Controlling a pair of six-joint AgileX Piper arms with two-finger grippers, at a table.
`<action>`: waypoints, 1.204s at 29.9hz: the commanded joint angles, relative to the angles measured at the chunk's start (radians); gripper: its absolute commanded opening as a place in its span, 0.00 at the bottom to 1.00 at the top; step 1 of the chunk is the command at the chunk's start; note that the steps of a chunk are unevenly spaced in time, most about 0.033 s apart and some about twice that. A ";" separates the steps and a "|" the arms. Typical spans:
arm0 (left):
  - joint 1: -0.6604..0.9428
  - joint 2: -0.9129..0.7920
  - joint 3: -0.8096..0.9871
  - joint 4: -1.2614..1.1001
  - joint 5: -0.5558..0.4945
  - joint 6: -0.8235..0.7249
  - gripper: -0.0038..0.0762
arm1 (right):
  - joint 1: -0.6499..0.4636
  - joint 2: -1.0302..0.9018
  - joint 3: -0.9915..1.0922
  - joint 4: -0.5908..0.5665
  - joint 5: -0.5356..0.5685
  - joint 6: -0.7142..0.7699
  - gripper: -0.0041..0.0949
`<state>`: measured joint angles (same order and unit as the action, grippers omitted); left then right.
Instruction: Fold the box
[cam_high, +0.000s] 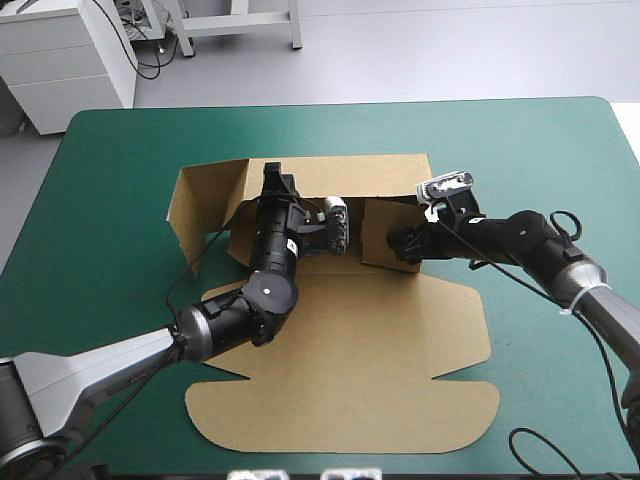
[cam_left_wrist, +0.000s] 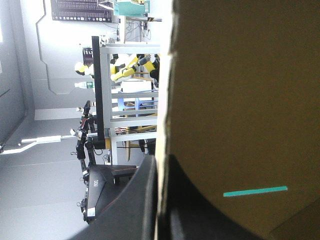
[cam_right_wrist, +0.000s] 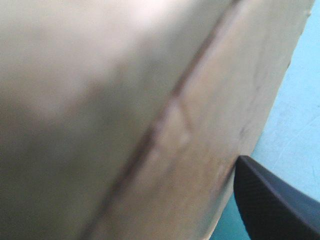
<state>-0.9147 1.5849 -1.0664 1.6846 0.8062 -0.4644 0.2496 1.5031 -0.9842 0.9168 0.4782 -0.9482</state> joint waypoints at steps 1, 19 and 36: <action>-0.008 -0.048 -0.027 0.146 0.022 -0.017 0.04 | 0.033 -0.056 -0.024 0.071 -0.086 0.000 0.75; -0.008 -0.047 -0.027 0.146 0.022 -0.016 0.04 | 0.067 -0.074 0.012 0.107 -0.175 0.035 0.02; -0.008 -0.047 -0.027 0.146 -0.086 -0.016 0.45 | 0.067 -0.072 0.012 0.118 -0.209 0.035 0.02</action>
<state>-0.9147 1.5749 -1.0664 1.7077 0.7343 -0.4610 0.3105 1.4791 -0.9405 0.9789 0.2871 -0.9123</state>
